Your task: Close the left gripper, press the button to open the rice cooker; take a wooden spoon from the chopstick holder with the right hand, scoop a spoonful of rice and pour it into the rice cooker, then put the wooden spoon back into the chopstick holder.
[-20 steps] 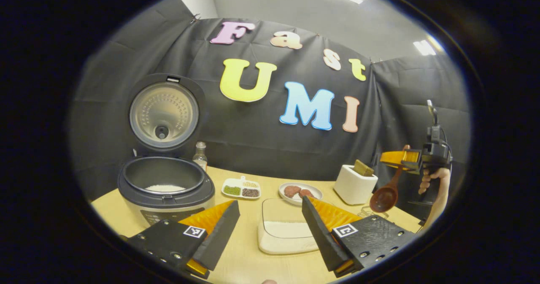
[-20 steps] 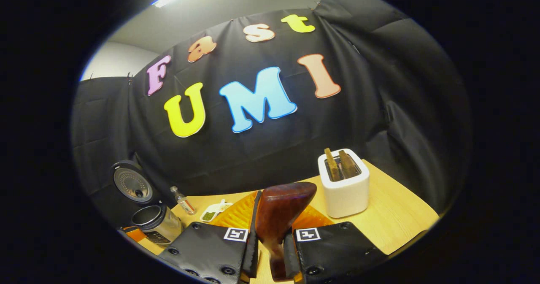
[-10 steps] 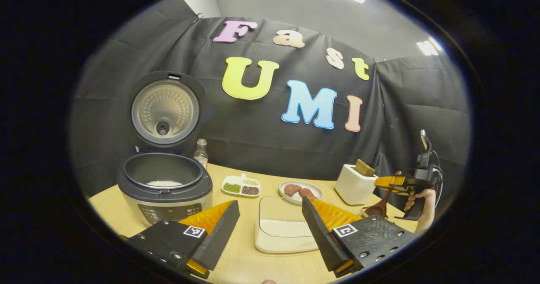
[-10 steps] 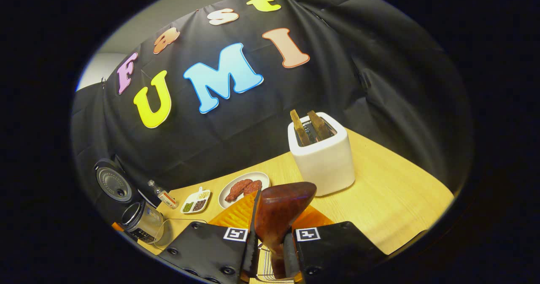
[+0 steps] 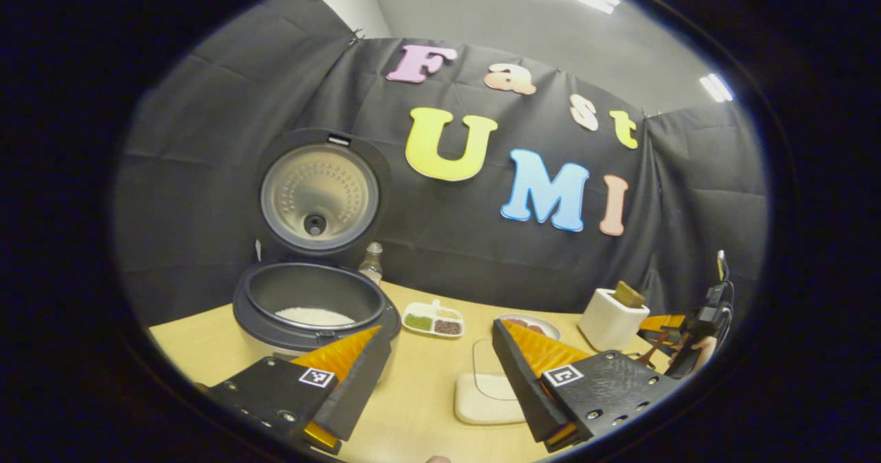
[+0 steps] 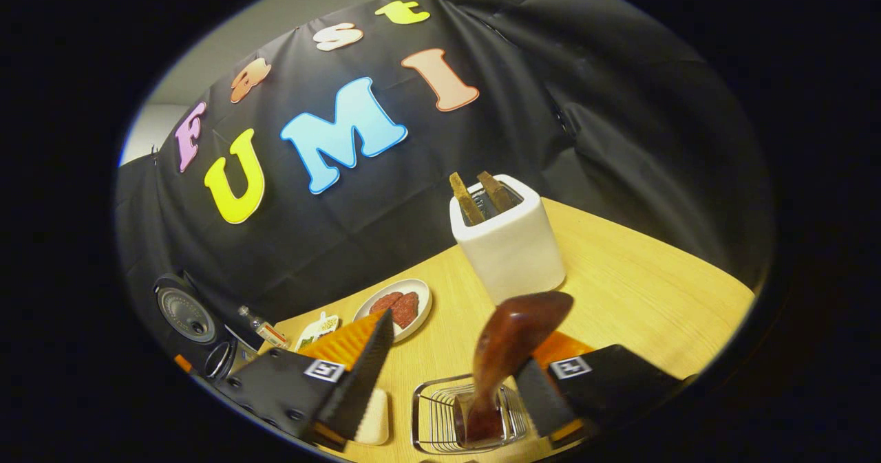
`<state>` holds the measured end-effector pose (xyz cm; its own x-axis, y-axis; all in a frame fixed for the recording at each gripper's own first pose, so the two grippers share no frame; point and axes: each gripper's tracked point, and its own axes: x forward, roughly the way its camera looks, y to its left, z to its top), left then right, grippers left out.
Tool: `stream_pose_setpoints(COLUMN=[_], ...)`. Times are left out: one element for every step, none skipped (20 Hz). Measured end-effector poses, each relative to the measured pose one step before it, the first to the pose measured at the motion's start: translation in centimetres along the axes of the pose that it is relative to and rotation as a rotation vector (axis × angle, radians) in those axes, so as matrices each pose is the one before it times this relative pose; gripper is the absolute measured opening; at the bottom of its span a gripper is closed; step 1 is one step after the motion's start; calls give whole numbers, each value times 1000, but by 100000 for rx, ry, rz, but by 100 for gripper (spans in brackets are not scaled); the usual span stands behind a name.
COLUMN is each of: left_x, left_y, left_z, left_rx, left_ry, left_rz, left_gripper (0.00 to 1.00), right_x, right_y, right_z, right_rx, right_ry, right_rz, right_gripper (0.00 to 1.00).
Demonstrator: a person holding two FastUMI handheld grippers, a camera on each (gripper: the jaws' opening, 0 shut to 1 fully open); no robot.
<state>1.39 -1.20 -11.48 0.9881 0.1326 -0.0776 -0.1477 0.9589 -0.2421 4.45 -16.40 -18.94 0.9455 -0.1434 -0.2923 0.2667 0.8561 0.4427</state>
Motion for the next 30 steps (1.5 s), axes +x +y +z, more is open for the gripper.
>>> stream_pose_setpoints(left_x=[104, 403, 350, 475, 250, 489, 321, 505, 552, 453, 516, 747, 990, 851, 807, 1135, 1079, 1414, 1596, 1636, 1673, 1649, 1737, 1700, 1798, 1451, 1276, 1290, 709, 912], left_y=[1231, 1223, 1360, 1247, 741, 746, 962, 1454, 1210, 999, 453, 265, 761, 1032, 787, 142, -198, -66, 245, 338, 367, 293, 35, -253, -491, -214, 72, -37, 0, -576], left_z=[1094, 1317, 1034, 1228, 1487, 1487, 1159, 1427, 1238, 1139, 1004, 1199, 753, 1003, 1159, 1234, 754, 424, 257, 88, -233, -238, -591, -745, -1128, -993, -535, -431, -385, -528], left_rx=[2664, 4078, 4597, 4123, 2691, 2693, 3423, 3772, 3605, 2804, 1644, 984, 1275, 1741, 1648, 751, -1105, -1599, -2501, -2956, -2250, -1071, -926, -245, -739, 1625, 3135, 2873, 912, 204], left_ry=[-2469, -2328, -1856, -2040, -2369, -2494, -2735, -3746, -3794, -2275, -2386, -2221, -1689, -2217, -3206, -2683, -776, 453, 580, 1630, 2099, 2319, 2930, 3493, 4827, 3782, 1703, 1622, 1537, 1360], left_rz=[2493, 3064, 3473, 2942, 1873, 1477, 2066, 3621, 2666, 2293, 435, -383, 1797, 2905, 2502, -192, -609, -1135, -934, -283, -244, -76, -839, -1590, -1502, -68, 760, 1065, -109, -1268], left_gripper=[92, 92, 92, 93, 92, 93, 93, 93, 93, 92, 92, 93, 92, 92, 92, 92, 92, 92, 92, 92, 92, 92, 93, 93, 93, 92, 92, 92, 93, 92], right_x=[-766, -665, -904, -1186, -1196, -882, -1040, -1053, -824, -587, -532, -290, -288, -153, 37, 177, 178, 124, 58, -50, -171, -150, -79, -110, -96, -6, -101, -86, -19, 12], right_y=[-981, -763, -391, 70, -49, -47, 175, 465, 407, 357, 270, 232, 539, 498, 656, 520, 526, 468, 451, 417, 375, 454, 421, 373, 478, 708, 671, 465, 391, 64], right_z=[287, 625, 620, 711, 1149, 908, 1034, 784, 835, 559, 352, -102, -123, -191, -245, -521, -531, -853, -693, -283, -267, -267, -140, -100, -97, 65, 139, 51, 114, -18], right_rx=[-3038, -3537, -2708, -2308, -2023, -1791, -2024, -1898, -2262, -2591, -1889, -1243, -819, -460, 122, 751, 980, 625, 21, -428, -631, -932, -744, -537, -189, -2, -122, -611, -1154, -1080], right_ry=[-1924, -2817, -1707, -2061, -3679, -3336, -3968, -3631, -3538, -2745, -1782, -623, -28, -129, 231, 713, 1068, 2127, 1637, 903, 331, 222, 120, 228, 160, -2, -613, -528, -815, -571], right_rz=[-4461, -3380, -1694, 18, -697, -228, 306, 896, 931, 906, 583, 505, 1246, 1499, 1253, 1681, 1409, 1480, 1051, 922, 671, 906, 766, 601, 1268, 1401, 1681, 1036, 553, 182], right_gripper=[100, 98, 98, 98, 98, 98, 98, 98, 98, 98, 98, 98, 98, 98, 98, 93, 98, 98, 98, 98, 98, 98, 98, 98, 98, 98, 98, 98, 98, 98])
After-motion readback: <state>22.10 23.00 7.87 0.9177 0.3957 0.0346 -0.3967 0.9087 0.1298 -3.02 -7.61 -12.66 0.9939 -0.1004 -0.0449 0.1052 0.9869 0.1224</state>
